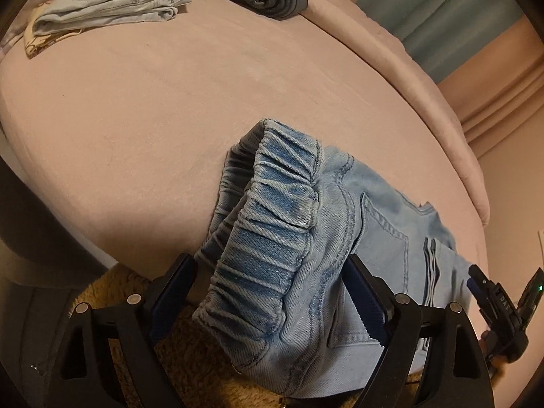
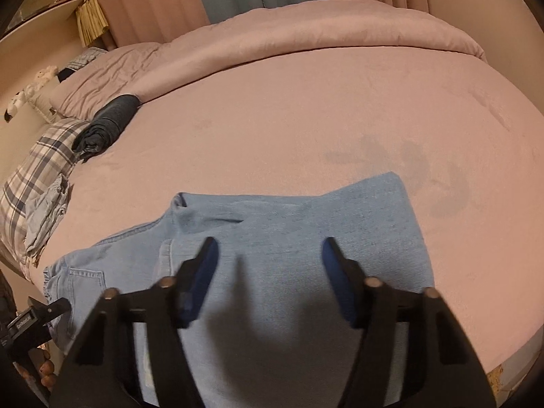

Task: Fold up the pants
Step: 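Grasp the elastic waistband with the left gripper and lift it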

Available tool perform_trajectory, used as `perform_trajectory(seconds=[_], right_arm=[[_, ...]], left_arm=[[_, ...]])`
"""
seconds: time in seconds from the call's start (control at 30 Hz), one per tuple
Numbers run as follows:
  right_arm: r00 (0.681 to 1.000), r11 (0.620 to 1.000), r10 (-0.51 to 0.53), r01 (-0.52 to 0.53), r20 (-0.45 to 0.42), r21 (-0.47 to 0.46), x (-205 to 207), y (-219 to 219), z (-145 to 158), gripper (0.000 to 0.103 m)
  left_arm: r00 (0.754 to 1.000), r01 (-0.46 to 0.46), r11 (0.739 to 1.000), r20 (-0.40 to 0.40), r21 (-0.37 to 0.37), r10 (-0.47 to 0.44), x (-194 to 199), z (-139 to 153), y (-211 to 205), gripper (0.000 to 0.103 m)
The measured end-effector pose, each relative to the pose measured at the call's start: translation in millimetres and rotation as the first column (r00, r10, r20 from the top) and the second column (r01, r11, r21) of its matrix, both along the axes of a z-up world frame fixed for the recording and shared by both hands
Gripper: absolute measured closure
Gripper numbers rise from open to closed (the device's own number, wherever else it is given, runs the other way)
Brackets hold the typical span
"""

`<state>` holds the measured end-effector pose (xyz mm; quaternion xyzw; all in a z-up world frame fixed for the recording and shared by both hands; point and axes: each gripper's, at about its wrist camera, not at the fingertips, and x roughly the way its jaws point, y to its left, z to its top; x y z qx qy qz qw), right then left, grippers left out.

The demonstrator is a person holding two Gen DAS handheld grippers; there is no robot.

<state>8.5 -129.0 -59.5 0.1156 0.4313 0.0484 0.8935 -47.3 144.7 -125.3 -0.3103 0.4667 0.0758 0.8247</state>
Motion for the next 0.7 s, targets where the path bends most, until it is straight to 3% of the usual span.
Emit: perform_trajectory(seconds=[0.13, 0.27, 0.37, 0.47, 0.57, 0.7], right_arm=[[1.000, 1.000, 0.015, -0.015, 0.011, -0.006, -1.2, 4.9, 3.0, 0.065], [0.999, 0.999, 0.039, -0.039, 0.028, -0.010, -3.9, 11.2, 6.2, 0.073], [0.999, 0.999, 0.040, -0.040, 0.025, -0.025, -4.1, 14.6, 6.2, 0.074], [0.999, 0.999, 0.046, -0.046, 0.026, -0.027, -4.9, 15.4, 6.9, 0.074], [0.998, 0.999, 0.046, -0.046, 0.031, -0.019, -6.6, 14.1, 8.7, 0.073], [0.999, 0.999, 0.036, -0.036, 0.033, -0.017, -7.7, 12.2, 9.2, 0.072]], left_arm=[[1.000, -0.016, 1.000, 0.006, 0.003, 0.016, -4.4, -0.5, -1.4, 0.018], [1.000, -0.012, 0.998, 0.006, 0.055, 0.012, -4.9, 0.4, -11.7, 0.039], [1.000, -0.011, 0.997, 0.024, 0.081, 0.009, -6.9, 4.4, -17.1, 0.055], [0.999, -0.016, 0.990, 0.033, 0.142, 0.012, -9.0, 17.2, -28.2, 0.062], [0.999, -0.013, 0.983, 0.052, 0.184, 0.004, -9.9, 31.9, -37.5, 0.068], [0.993, -0.010, 0.982, 0.117, 0.188, -0.012, -13.6, 59.1, -47.1, 0.070]])
